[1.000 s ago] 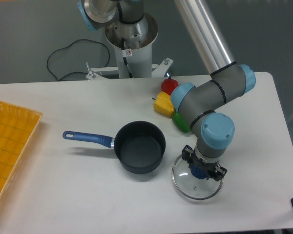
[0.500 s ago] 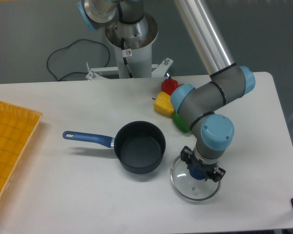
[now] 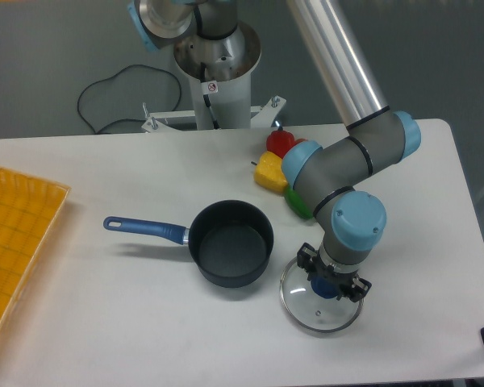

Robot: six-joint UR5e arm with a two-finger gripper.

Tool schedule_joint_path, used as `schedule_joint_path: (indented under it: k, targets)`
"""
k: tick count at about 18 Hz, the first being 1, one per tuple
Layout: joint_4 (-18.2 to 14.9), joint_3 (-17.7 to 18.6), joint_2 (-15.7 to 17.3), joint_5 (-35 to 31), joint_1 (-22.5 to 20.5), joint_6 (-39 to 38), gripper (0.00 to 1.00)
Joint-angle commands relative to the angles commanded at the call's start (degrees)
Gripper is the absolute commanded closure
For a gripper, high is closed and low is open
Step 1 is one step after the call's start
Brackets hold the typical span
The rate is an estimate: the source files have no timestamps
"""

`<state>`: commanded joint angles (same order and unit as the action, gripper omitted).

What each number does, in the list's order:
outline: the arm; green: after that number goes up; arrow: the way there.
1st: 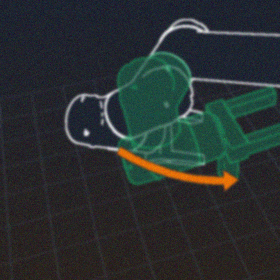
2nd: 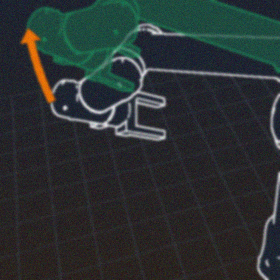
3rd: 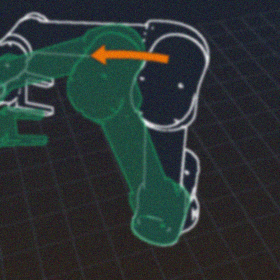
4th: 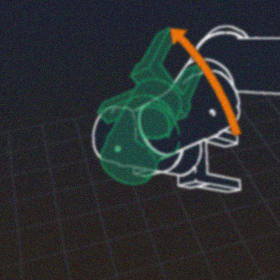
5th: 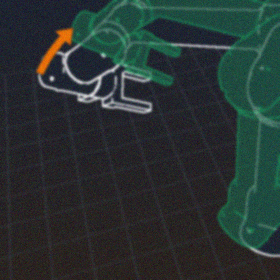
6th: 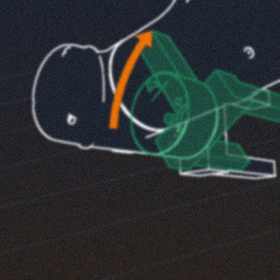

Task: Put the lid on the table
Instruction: 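Hold the lid flat on the table and open the gripper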

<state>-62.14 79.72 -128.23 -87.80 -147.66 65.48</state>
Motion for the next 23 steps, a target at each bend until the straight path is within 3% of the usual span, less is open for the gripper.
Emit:
schedule_joint_path:
  k: [23]
  targets:
    - [0.09,0.17,-0.35,-0.09,0.26,0.09,0.57]
